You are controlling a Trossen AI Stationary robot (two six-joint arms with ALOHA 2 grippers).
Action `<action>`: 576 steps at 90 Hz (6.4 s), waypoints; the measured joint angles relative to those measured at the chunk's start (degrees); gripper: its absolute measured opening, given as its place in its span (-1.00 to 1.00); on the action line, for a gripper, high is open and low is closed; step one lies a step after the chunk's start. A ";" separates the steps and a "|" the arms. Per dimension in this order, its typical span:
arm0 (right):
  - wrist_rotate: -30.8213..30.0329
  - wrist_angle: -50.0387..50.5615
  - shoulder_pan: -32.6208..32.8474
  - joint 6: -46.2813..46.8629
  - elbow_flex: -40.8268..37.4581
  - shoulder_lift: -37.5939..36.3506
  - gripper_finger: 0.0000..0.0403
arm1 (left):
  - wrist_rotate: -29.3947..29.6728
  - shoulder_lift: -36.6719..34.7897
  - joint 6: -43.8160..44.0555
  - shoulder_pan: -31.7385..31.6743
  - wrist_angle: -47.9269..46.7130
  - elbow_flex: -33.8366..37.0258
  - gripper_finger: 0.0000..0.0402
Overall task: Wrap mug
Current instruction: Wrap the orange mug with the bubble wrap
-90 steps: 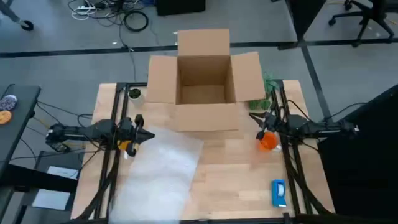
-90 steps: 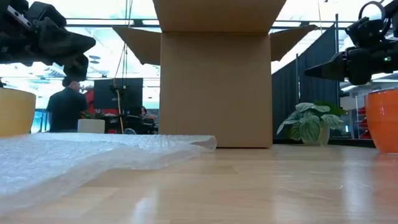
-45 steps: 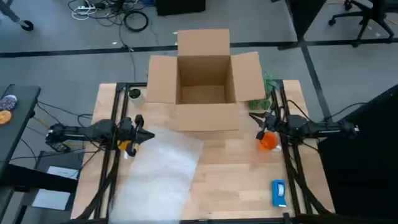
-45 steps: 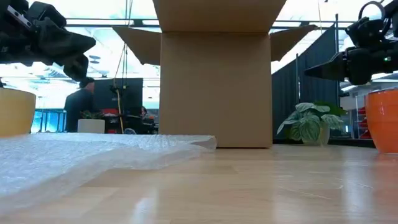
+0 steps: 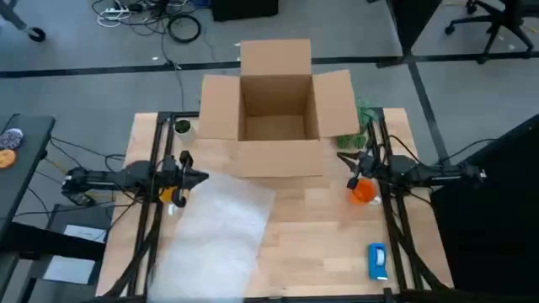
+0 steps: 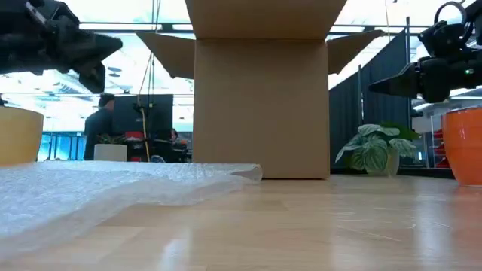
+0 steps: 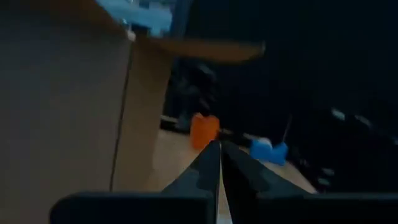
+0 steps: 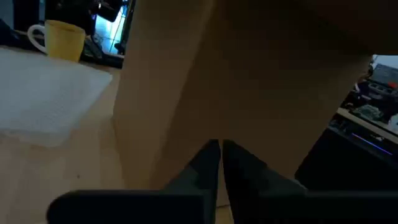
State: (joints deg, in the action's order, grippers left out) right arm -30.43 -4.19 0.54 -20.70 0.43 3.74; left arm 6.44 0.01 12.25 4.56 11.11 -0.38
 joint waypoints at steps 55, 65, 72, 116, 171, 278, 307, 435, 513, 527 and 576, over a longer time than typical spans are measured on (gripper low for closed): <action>-0.01 0.00 0.02 0.01 0.00 -0.01 -0.99 | -1.13 1.85 4.94 0.68 2.85 -4.14 -1.00; 0.01 0.00 0.02 0.01 0.00 -0.01 -1.00 | -1.14 5.16 2.83 1.13 2.07 -7.95 -1.00; 0.01 0.00 0.02 0.01 0.01 0.00 -0.99 | -1.14 8.09 2.77 1.22 -1.95 -11.93 -1.00; 0.00 0.00 0.01 0.01 0.00 -0.01 -1.00 | 2.62 24.45 16.49 1.23 -49.71 -45.70 -1.00; 0.01 0.00 0.00 -0.01 0.00 -0.01 -1.00 | -3.16 40.86 33.53 3.57 -79.45 -58.60 -1.00; 0.01 0.00 0.00 0.01 0.00 0.01 -0.99 | -12.61 43.78 45.44 6.08 -90.97 -49.16 -0.39; 0.01 0.00 0.01 0.00 0.01 -0.01 -0.99 | -13.57 48.39 44.92 6.08 -90.07 -49.16 -0.32; 0.01 -0.02 0.02 0.01 0.00 0.01 -1.00 | -10.61 59.99 43.48 6.06 -82.44 -40.86 -0.14; 0.01 -0.04 0.00 0.00 0.00 -0.01 -0.99 | -6.50 64.52 34.33 6.13 -76.74 -40.09 -0.95; 0.01 -0.04 0.02 0.00 0.01 0.00 -0.99 | -5.92 64.38 33.18 6.12 -76.58 -40.10 -0.95; -0.02 -0.58 0.00 0.00 0.02 0.01 -1.00 | -0.88 64.39 31.72 6.03 -88.93 -49.60 -0.99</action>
State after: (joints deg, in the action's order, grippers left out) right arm -30.45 -4.76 0.54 -20.69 0.44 3.75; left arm 5.55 64.40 43.97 10.59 -77.82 -49.98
